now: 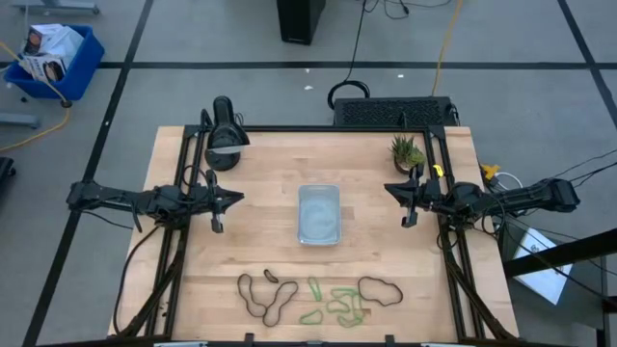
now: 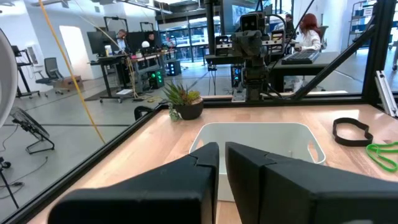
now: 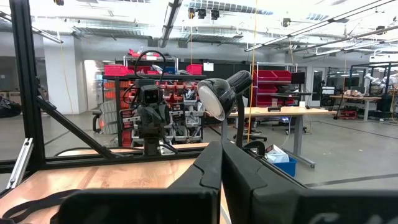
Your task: Pick and place rubber bands into bin
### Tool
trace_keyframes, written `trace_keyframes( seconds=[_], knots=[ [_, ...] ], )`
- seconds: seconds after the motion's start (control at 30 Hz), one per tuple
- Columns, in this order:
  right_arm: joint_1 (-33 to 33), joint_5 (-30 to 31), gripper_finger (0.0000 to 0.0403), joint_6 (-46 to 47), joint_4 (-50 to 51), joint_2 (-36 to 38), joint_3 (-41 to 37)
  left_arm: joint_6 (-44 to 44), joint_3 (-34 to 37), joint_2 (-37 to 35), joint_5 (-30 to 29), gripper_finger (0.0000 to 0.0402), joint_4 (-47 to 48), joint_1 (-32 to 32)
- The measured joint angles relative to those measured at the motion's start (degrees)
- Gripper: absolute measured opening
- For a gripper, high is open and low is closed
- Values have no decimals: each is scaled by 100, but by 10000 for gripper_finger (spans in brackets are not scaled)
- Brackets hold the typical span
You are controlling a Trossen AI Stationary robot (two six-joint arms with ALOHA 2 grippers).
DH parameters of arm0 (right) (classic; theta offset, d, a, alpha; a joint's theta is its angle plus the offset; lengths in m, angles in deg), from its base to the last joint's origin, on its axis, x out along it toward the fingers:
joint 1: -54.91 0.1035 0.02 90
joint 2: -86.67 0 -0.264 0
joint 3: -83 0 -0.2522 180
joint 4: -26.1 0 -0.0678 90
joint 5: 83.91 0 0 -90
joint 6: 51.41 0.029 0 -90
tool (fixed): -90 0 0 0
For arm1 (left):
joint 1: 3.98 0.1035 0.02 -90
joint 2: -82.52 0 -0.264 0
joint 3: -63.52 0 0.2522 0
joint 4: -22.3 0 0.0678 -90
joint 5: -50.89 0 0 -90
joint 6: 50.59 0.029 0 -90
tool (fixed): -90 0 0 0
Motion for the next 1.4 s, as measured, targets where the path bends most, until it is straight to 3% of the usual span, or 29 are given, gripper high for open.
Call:
trace_keyframes(
  seconds=[0.73,1.2,1.33,1.4],
  knots=[
    [0,-1,0,0,-225,0,-2,-184,0,0,15,37,-135,1],
    [15,-59,1,-241,-149,-68,22,135,0,0,24,37,-481,2],
    [282,-753,10,-742,778,-285,343,593,0,0,24,37,-523,2],
    [587,-694,17,-697,1510,-544,720,801,0,2,24,37,-579,2]
  ],
)
